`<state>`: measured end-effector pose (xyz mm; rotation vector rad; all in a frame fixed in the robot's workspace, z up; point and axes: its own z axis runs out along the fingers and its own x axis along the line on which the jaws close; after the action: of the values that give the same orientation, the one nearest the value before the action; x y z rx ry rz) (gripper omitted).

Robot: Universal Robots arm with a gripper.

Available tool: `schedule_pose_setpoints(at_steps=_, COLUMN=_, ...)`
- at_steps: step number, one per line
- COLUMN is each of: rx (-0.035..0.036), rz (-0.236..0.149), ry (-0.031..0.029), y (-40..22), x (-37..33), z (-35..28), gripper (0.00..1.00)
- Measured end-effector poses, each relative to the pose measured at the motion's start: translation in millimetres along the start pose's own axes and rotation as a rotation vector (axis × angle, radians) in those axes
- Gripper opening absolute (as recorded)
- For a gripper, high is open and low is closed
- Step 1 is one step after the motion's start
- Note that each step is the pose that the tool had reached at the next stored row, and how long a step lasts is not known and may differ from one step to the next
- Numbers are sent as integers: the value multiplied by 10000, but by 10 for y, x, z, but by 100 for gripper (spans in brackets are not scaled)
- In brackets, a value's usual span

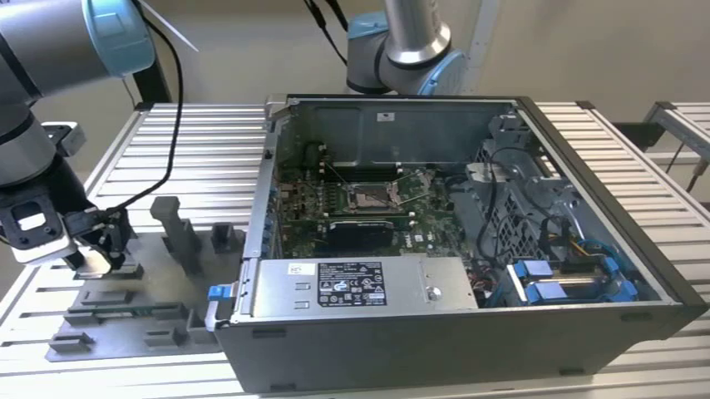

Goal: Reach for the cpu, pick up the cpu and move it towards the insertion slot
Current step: 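Pick up the cpu and move it towards the insertion slot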

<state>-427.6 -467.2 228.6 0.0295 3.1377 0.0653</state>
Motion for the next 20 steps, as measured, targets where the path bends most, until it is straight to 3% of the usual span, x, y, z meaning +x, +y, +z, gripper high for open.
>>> schedule_pose_setpoints(at_steps=8, rx=1, rz=1, ry=1, y=2, x=0, z=-39, gripper=0)
schedule_pose_setpoints(at_steps=14, rx=0, rz=1, ry=0, y=5, x=0, z=-114, gripper=0)
schedule_pose_setpoints(at_steps=20, rx=1, rz=0, ry=1, y=9, x=-1, z=-230, gripper=0)
